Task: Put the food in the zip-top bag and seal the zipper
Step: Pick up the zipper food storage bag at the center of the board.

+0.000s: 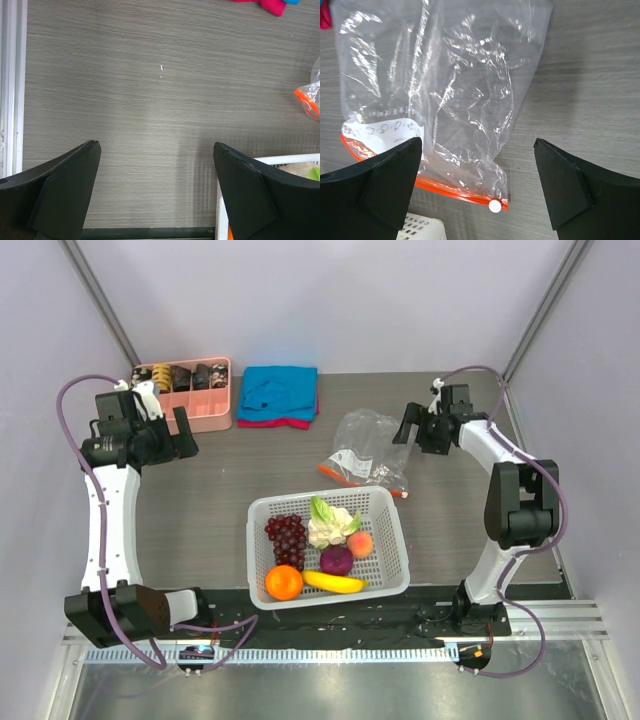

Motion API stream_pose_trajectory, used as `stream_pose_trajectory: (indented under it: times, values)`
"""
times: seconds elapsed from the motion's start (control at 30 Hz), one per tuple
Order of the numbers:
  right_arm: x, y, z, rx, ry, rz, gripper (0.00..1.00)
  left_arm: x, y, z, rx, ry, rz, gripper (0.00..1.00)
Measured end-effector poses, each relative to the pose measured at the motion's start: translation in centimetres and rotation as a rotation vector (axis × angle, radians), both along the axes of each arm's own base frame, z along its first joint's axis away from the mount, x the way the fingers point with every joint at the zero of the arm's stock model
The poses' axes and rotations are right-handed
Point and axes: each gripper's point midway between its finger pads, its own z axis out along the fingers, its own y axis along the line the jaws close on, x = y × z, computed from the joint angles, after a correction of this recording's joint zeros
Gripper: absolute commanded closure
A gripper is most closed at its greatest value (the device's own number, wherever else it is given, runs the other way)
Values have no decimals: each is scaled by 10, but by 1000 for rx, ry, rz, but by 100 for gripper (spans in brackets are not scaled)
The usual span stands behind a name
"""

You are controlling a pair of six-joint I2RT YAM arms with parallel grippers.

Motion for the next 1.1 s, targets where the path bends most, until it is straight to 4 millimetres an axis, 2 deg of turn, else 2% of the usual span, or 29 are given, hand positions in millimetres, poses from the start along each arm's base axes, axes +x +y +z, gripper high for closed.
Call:
stream_pose_trajectory:
  times: [0.13, 0.3, 0.43, 0.53, 0.57, 0.63, 0.73, 0.77, 0.83, 0.93, 1.1]
  values:
    - [-13, 5, -31, 26, 90, -17, 5, 2, 0, 3, 3, -15, 0, 0]
    - [-31, 13, -59, 55, 177, -23, 8, 4, 1, 6, 6, -34, -1, 0]
    - [-34, 26, -65, 107, 187, -6, 18, 6, 1, 8, 5, -46, 0, 0]
    - [-30, 35, -66, 156, 184, 12, 42, 8, 0, 10, 1, -53, -1, 0]
    - [-29, 38, -68, 175, 189, 18, 55, 8, 0, 10, -1, -57, -3, 0]
    - [-24, 45, -71, 214, 198, 34, 65, 10, -2, 11, -7, -63, -7, 0]
    - [-23, 49, -76, 260, 227, 40, 88, 10, -5, 12, -16, -68, -23, 0]
    - [-21, 48, -75, 273, 232, 37, 99, 10, -6, 12, -19, -68, -35, 0]
    - [-18, 47, -67, 301, 231, 34, 99, 12, -9, 13, -28, -64, -53, 0]
    - [2, 33, -41, 349, 176, 7, 99, 21, -13, 18, -51, -68, -81, 0]
    - [33, -8, 33, 440, 21, -63, 99, 32, -34, 26, -156, -98, -159, 0]
